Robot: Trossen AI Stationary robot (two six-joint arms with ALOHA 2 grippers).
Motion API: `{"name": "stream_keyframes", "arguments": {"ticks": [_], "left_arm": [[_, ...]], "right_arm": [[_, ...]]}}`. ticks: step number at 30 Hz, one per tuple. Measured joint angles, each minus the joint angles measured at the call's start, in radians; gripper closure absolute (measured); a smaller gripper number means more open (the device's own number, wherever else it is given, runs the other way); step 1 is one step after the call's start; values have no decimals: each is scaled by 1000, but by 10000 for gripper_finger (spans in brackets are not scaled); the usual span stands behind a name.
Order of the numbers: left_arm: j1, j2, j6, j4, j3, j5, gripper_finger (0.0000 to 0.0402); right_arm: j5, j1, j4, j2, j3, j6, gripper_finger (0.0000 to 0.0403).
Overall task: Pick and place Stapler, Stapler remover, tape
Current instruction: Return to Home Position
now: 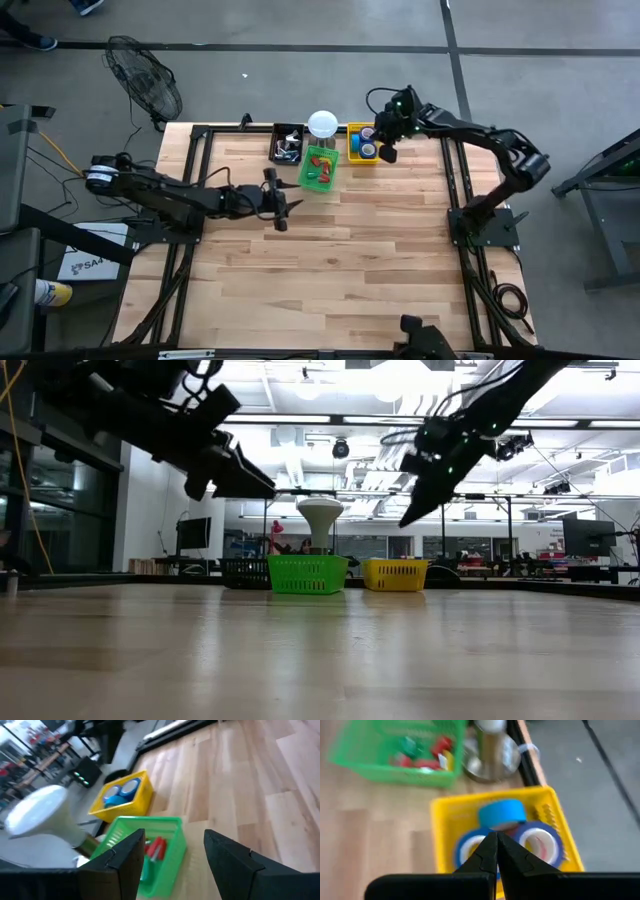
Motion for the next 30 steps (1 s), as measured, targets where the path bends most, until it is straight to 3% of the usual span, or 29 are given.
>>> {"name": "stream_keyframes", "arguments": {"ticks": [5,13,17,26,30], "left_arm": [[8,-94,39,3,-54,-36,204],[85,-160,11,201,-210,81,204],[106,-159,7,279,-272,90,204],[107,-158,-14,513,-474,82,204],[105,-173,1,533,-478,67,204]], "right_arm": [[-140,10,80,-100,-115,43,403],[-100,92,507,-363,-536,251,403],[-61,164,640,-495,-680,352,403],[58,334,674,-689,-794,414,403],[103,406,671,-728,-799,402,403]]}}
